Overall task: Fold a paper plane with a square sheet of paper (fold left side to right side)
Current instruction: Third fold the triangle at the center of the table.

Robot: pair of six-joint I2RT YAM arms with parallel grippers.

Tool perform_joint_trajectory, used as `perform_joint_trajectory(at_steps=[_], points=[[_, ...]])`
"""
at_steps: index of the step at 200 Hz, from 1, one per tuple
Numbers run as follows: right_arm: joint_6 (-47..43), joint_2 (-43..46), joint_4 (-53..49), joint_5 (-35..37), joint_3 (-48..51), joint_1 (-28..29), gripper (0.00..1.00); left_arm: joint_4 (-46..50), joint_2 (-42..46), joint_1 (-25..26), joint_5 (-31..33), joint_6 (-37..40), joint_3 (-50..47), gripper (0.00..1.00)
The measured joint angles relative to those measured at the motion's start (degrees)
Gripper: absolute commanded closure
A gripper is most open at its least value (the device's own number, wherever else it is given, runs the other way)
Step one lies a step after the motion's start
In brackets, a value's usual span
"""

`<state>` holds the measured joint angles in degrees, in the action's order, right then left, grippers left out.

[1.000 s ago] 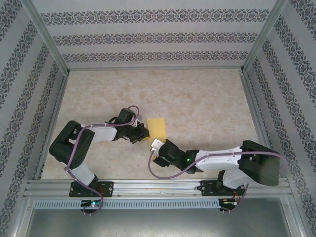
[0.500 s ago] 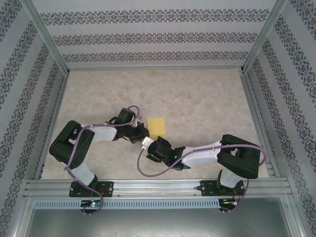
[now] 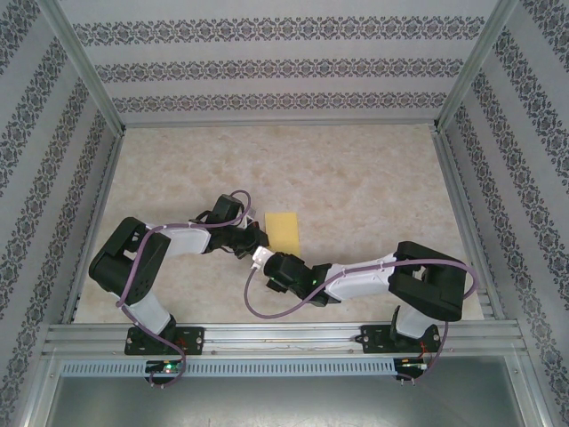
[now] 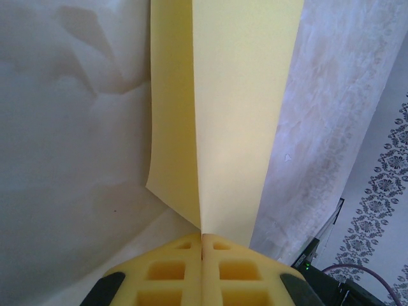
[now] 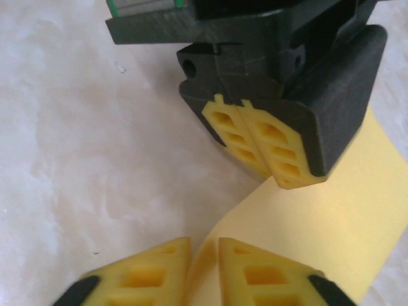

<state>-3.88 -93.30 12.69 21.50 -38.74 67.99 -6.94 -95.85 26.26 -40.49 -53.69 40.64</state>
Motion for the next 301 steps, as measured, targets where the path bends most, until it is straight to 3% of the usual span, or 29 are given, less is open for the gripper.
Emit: perform_joint_trajectory(at_steps=[6, 23, 51, 73, 128, 172, 231, 301], points=[[0.42, 0.11, -0.09, -0.52, 0.04, -0.15, 1.0, 0.02, 0.0, 0.0, -0.02, 0.0, 0.0, 0.96], [1.14, 0.83, -0.26, -2.62, 0.37, -1.11, 1.0, 0.13, 0.0, -0.02, -0.02, 0.15, 0.02, 0.91], [3.78, 2.8, -0.52, -8.35, 1.88, -3.89, 1.0, 2.29, 0.35, -0.87, -0.07, 1.88, 0.63, 0.74], [6.19, 3.93, -0.92, -13.62, 2.67, -6.38, 1.0, 5.84, 2.54, -2.89, -0.02, 3.85, 1.44, 0.7], [14.03, 4.02, 1.18, -28.17, 3.04, -11.76, 1.0, 13.49, 5.97, -5.01, 0.42, 10.86, 8.46, 0.87], [19.82, 3.8, 6.36, -37.4, 5.49, -15.58, 1.0, 15.28, -0.66, -4.94, 0.15, 14.86, 13.92, 0.93], [24.61, 1.77, 10.62, -44.26, 6.64, -18.27, 1.0, 18.25, -11.41, -3.19, -0.28, 19.23, 21.59, 0.97], [27.19, 0.02, 12.96, -47.3, 6.67, -19.45, 1.0, 21.73, -17.44, -1.55, 0.66, 22.75, 25.99, 0.99]])
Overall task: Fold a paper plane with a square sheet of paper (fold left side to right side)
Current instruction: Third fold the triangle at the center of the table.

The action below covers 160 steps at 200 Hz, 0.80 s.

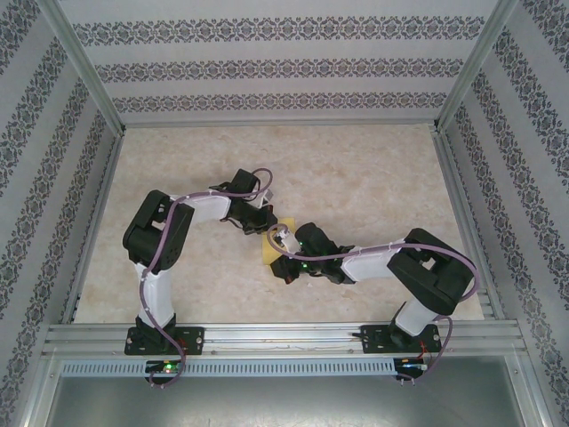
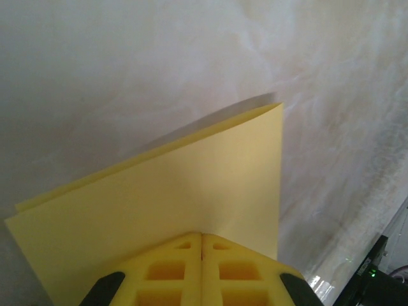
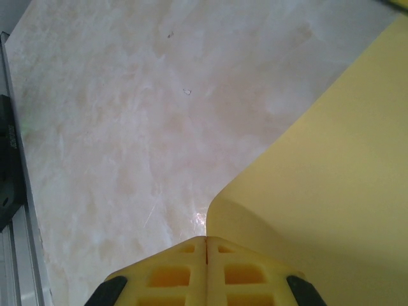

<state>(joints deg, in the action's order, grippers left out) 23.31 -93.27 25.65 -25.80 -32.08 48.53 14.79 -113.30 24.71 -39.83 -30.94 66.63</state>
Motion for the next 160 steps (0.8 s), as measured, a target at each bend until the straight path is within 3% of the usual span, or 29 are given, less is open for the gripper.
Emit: perform_joint_trajectory(at_steps=[160], points=[[4.0, 0.0, -1.64, 2.4, 0.02, -5.11, 1.0, 1.07, -0.26, 0.37, 1.97, 2.49, 0.15, 1.0]])
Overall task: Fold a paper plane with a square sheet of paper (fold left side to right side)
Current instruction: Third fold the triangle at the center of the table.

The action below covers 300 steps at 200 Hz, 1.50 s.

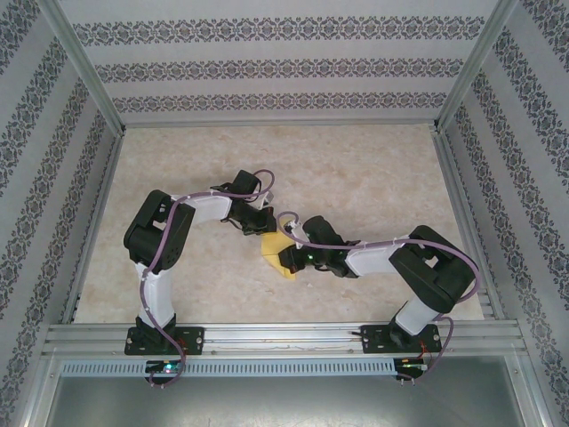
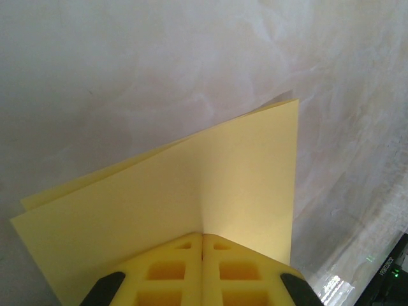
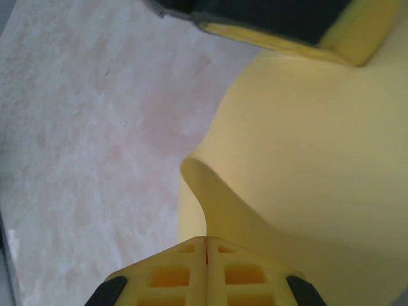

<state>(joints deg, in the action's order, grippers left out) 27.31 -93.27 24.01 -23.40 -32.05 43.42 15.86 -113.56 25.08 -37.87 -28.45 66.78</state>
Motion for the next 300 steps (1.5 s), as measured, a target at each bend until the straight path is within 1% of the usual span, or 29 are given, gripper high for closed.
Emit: perform_joint_trajectory(at_steps=[73, 147, 300], points=[[-0.02, 0.31, -2.84, 2.4, -0.07, -1.79, 1.0, 0.15, 0.02, 0.11, 0.39, 0.0, 0.13, 1.0], [-0.24, 0.66, -4.28, 3.23, -0.13, -3.17, 1.0, 0.28, 0.0, 0.11, 0.42, 0.0, 0.22, 1.0], [-0.68, 0.66, -5.14, 4.57, -1.01, -3.96, 1.0, 0.28, 0.04, 0.33, 0.83, 0.0, 0.24, 1.0]])
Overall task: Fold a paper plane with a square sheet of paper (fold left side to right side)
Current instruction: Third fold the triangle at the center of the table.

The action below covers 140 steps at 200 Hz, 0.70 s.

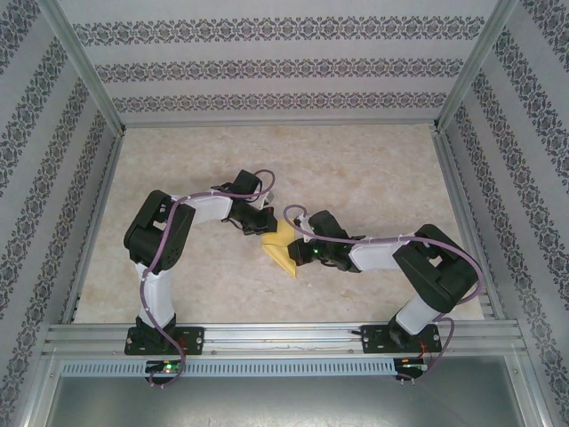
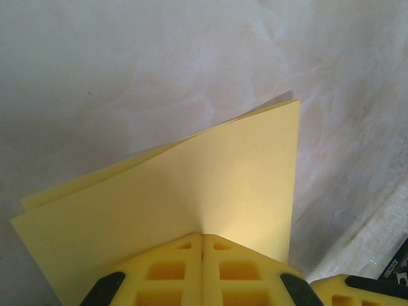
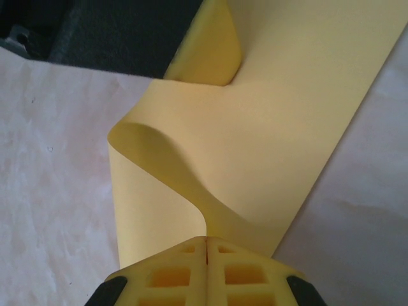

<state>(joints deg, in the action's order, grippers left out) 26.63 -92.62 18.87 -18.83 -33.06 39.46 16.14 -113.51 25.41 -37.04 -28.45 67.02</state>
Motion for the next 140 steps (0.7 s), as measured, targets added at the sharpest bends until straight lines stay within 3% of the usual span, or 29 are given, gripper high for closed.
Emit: perform_joint_trajectory(at_steps=[101, 140], points=[[-0.02, -1.36, -0.28, 0.02, -0.2, 0.02, 1.0, 0.22, 0.0, 0.09, 0.22, 0.0, 0.13, 1.0], [0.0, -2.19, 0.28, -0.07, -0.31, 0.02, 1.0, 0.2, 0.09, 0.11, 0.31, -0.02, 0.13, 0.91]])
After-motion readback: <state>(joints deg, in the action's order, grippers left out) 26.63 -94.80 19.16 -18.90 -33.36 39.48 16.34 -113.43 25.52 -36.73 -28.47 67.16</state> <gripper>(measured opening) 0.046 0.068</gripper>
